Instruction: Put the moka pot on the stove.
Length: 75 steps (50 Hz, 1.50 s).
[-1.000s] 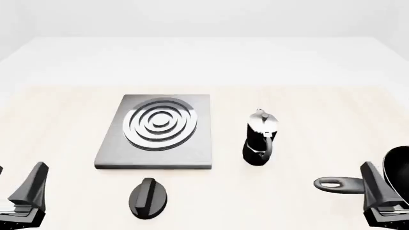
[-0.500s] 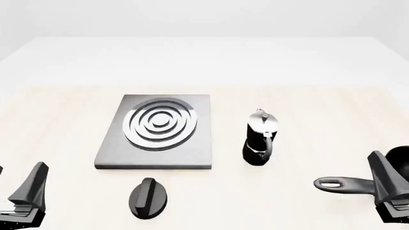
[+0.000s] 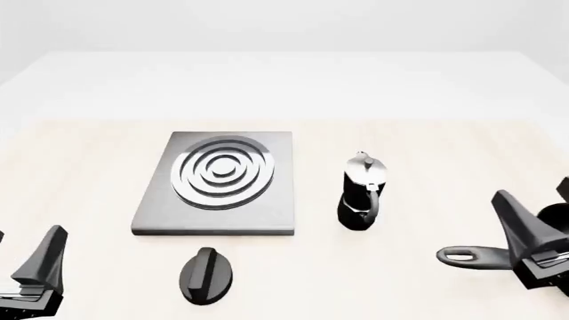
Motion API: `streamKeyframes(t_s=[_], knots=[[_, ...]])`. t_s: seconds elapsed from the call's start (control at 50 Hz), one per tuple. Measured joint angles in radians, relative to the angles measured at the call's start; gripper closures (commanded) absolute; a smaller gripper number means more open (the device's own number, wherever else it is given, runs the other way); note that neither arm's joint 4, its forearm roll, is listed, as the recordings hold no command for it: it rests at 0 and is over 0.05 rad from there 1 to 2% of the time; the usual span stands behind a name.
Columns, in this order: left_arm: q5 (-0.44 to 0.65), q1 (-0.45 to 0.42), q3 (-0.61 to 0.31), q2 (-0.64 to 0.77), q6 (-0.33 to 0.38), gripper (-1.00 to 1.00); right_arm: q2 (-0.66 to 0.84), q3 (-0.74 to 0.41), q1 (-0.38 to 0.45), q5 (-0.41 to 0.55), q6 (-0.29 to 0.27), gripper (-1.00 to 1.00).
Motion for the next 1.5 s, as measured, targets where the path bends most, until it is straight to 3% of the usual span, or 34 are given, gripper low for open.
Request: streamKeyframes(t_s=[1.5], knots=[[0.000,0.000,0.000,0.000,0.000,-1.00,0.399,0.069,0.119,-0.338,0.053,-1.00]])
